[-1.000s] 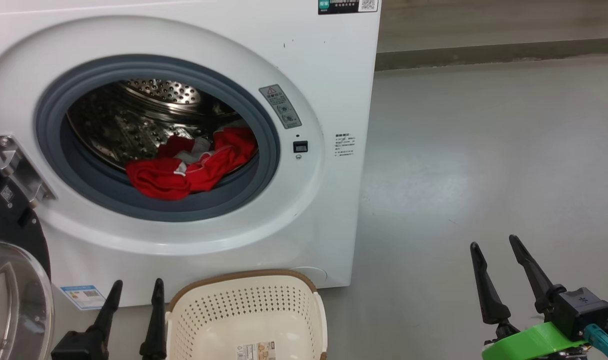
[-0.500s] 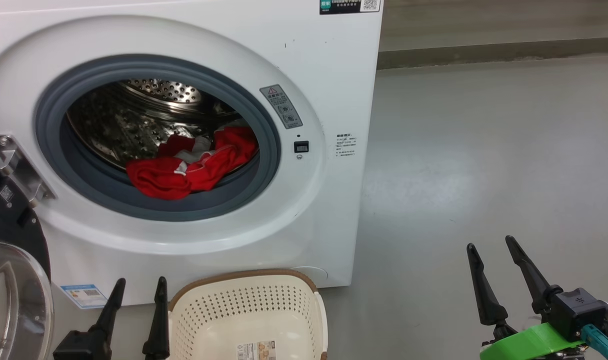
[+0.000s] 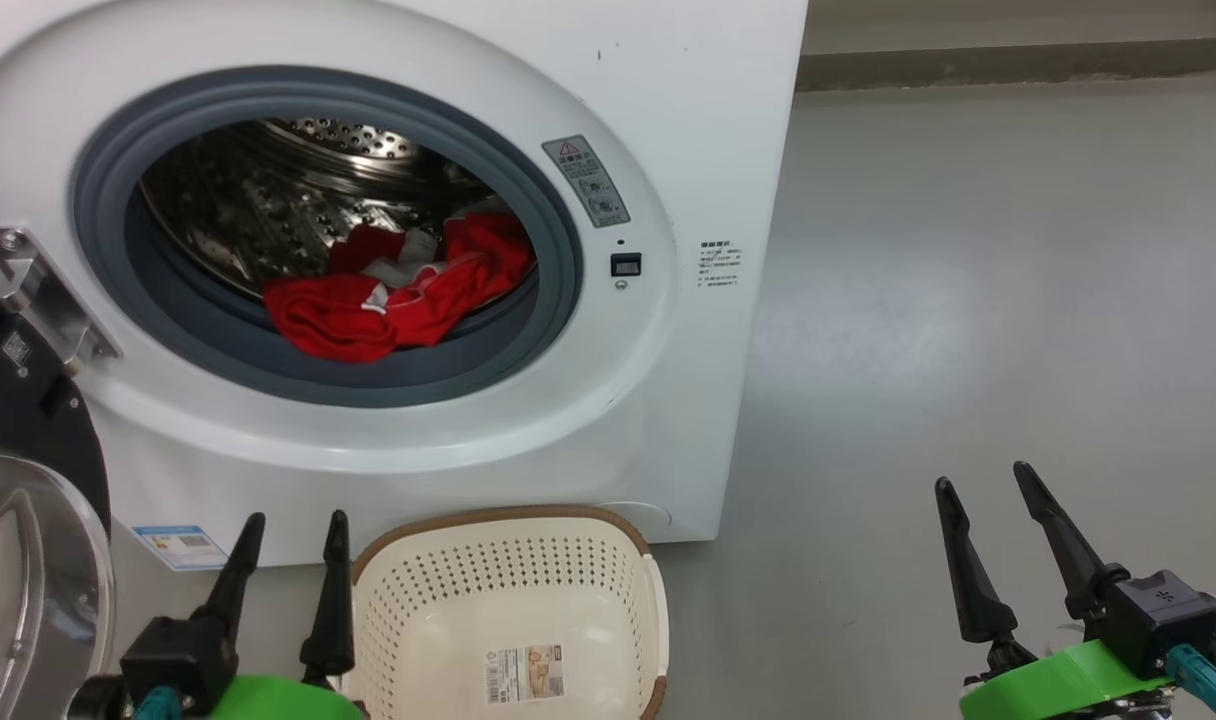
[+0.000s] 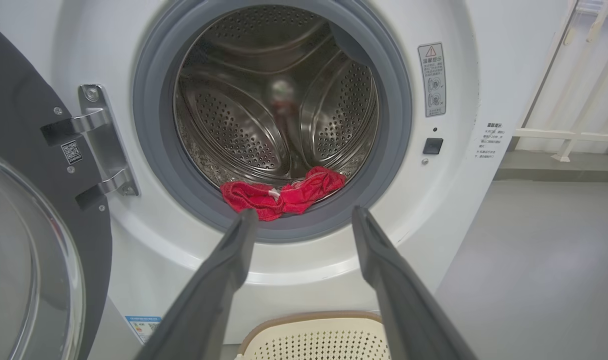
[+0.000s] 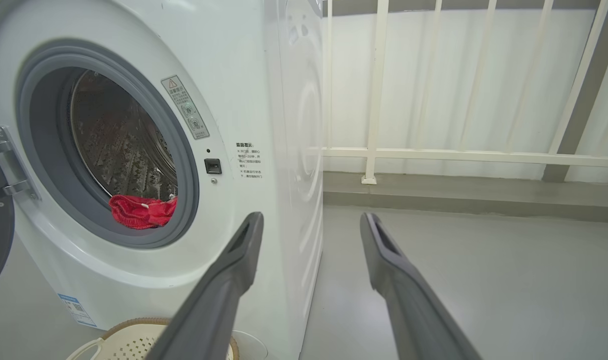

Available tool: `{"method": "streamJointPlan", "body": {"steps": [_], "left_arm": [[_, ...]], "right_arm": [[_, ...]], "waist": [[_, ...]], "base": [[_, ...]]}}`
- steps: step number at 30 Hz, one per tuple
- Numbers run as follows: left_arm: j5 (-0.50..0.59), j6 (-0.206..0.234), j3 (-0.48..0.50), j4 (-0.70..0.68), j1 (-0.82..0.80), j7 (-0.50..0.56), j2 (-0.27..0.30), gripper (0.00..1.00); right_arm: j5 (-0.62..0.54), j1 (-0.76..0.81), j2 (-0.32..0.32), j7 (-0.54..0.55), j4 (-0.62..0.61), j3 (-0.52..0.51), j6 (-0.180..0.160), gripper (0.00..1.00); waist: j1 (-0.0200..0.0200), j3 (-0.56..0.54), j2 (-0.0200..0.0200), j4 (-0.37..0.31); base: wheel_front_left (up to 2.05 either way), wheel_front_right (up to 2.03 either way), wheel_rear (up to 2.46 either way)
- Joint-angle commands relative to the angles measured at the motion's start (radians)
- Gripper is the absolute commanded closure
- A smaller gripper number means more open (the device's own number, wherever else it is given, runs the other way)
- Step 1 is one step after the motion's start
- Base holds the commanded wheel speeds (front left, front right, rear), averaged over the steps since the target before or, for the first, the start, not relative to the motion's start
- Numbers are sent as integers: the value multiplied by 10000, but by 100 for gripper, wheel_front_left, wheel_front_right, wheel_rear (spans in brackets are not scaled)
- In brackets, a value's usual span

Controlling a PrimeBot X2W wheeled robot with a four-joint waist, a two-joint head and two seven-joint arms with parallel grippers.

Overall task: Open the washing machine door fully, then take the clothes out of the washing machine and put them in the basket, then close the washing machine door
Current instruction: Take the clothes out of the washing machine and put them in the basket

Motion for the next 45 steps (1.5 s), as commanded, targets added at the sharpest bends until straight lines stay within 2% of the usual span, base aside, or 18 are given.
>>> {"method": "streamJointPlan", "body": {"steps": [1, 17, 22, 31, 39, 45], "left_arm": [[14, 45, 366, -136, -574, -73, 115, 0], [50, -336, 659, 1279, -3072, -281, 47, 0], [122, -446, 643, 1676, -3951, -304, -141, 0], [395, -521, 753, 3065, -6308, -322, -390, 0], [258, -904, 1085, 4326, -8011, -324, -609, 0], [411, -920, 1054, 5776, -9273, -324, -630, 0]], "right_arm": [[18, -360, -120, -65, -286, 236, 35, 0], [65, -1253, -268, -65, -658, 500, 35, 0], [81, -1502, -338, -65, -746, 503, 35, 0], [91, -2059, -367, -65, -908, 567, 35, 0], [137, -2412, -370, -65, -1003, 535, 35, 0], [180, -2674, -411, -65, -1058, 622, 35, 0]], "waist": [[0, 192, -1, 116], [0, 1865, -1, 115], [0, 2388, -1, 62], [0, 3677, -1, -60], [0, 4493, -1, -214], [0, 5042, -1, -405]], "base": [[0, 0, 0], [0, 0, 0], [0, 0, 0], [0, 0, 0], [0, 0, 0], [0, 0, 0]]}}
